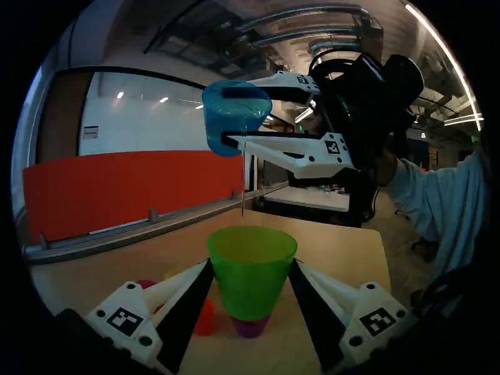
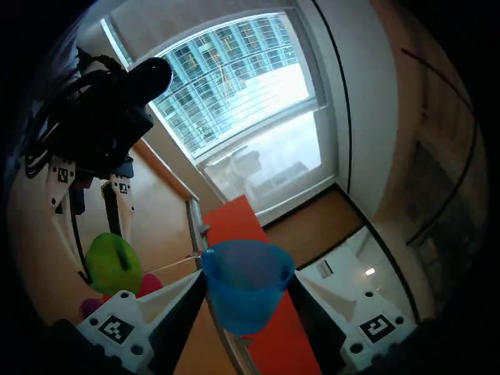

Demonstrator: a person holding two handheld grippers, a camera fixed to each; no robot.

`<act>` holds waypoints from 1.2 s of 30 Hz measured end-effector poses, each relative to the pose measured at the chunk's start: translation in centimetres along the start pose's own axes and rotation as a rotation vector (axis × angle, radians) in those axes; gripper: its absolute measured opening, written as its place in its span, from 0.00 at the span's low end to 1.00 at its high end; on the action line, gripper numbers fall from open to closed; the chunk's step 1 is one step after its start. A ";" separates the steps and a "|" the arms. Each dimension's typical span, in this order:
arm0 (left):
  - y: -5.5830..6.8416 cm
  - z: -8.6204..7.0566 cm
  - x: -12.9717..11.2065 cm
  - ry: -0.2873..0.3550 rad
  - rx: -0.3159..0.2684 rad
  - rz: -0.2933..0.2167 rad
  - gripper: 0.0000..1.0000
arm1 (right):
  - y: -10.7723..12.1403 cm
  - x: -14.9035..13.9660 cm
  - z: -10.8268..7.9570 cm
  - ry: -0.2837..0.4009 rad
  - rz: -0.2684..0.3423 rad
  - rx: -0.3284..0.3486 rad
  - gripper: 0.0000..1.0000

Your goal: Pour water

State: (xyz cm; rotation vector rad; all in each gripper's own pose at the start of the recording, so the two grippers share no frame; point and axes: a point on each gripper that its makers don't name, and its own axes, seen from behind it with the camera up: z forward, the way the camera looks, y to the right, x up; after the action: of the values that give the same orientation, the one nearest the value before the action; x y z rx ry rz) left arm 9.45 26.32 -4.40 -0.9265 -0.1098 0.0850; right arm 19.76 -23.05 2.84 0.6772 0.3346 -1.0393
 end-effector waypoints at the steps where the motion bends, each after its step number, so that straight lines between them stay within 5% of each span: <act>1: 0.0 0.0 0.0 0.001 0.000 0.000 0.83 | 0.0 0.0 0.0 -0.001 -0.005 -0.001 0.89; 36: 0.2 0.0 0.3 0.009 -0.007 -0.008 0.83 | 1.1 0.3 0.4 0.003 -0.169 -0.023 0.89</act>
State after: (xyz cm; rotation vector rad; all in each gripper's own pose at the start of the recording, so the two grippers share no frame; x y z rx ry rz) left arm 9.77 26.47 -4.51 -0.9337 -0.1059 0.0728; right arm 20.82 -23.16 3.31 0.6378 0.4115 -1.1932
